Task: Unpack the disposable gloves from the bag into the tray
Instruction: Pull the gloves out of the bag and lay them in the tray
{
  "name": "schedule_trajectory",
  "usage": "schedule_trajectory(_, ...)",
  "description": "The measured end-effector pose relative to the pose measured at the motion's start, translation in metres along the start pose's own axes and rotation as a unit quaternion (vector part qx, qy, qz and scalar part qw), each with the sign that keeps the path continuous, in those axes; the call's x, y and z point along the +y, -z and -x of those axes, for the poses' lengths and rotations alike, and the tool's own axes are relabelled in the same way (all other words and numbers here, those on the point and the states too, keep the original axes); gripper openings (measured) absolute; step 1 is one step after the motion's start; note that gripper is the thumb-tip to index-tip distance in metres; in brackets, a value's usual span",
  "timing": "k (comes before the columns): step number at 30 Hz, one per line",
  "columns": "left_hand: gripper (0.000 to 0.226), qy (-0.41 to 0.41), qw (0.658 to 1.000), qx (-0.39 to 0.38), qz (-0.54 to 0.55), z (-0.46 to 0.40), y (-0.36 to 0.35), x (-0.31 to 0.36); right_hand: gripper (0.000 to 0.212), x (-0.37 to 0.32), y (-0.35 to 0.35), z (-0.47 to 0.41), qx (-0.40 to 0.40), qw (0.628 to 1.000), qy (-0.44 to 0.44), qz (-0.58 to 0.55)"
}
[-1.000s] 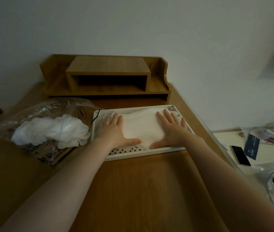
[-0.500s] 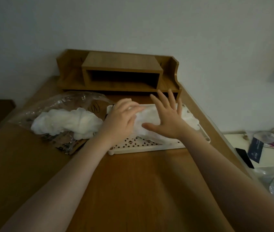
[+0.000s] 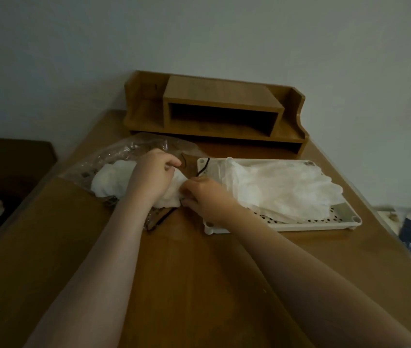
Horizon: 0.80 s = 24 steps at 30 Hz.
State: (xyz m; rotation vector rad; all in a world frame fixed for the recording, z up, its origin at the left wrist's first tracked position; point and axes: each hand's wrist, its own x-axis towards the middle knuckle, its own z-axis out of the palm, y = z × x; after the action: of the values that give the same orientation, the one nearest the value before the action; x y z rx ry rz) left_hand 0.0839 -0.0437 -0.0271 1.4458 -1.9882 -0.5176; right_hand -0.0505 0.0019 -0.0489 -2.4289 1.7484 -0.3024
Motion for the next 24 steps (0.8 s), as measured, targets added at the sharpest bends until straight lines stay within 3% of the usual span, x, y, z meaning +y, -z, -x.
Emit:
schedule_trajectory(4, 0.03, -0.005, 0.999, -0.002, 0.052, 0.0, -0.001, -0.004, 0.027, -0.006, -0.002, -0.009, 0.011, 0.997, -0.037, 0.061)
schedule_trajectory(8, 0.033, -0.018, 0.997, -0.021, 0.067, -0.002, -0.005, -0.004, 0.015, -0.01, -0.003, -0.014, 0.021, 0.996, -0.07, 0.051)
schedule_trajectory(12, 0.034, -0.016, 0.995, -0.046, 0.084, 0.0, -0.005, -0.006, 0.011, -0.008, -0.004, -0.012, 0.054, 0.987, -0.113, -0.097)
schedule_trajectory(17, 0.026, -0.017, 0.974, -0.138, 0.178, 0.003, -0.003, -0.005, 0.019, -0.003, 0.009, -0.008, 0.129, 0.893, -0.2, -0.381)
schedule_trajectory(21, 0.043, -0.054, 0.976, -0.157, 0.138, 0.005, -0.008, -0.002, 0.013, 0.003, 0.016, 0.0, 0.152, 0.855, -0.213, -0.448)
schedule_trajectory(24, 0.036, -0.084, 0.989, -0.107, 0.062, 0.001, -0.012, -0.002, 0.018, 0.007, 0.014, 0.002, 0.166, 0.817, -0.225, -0.505)
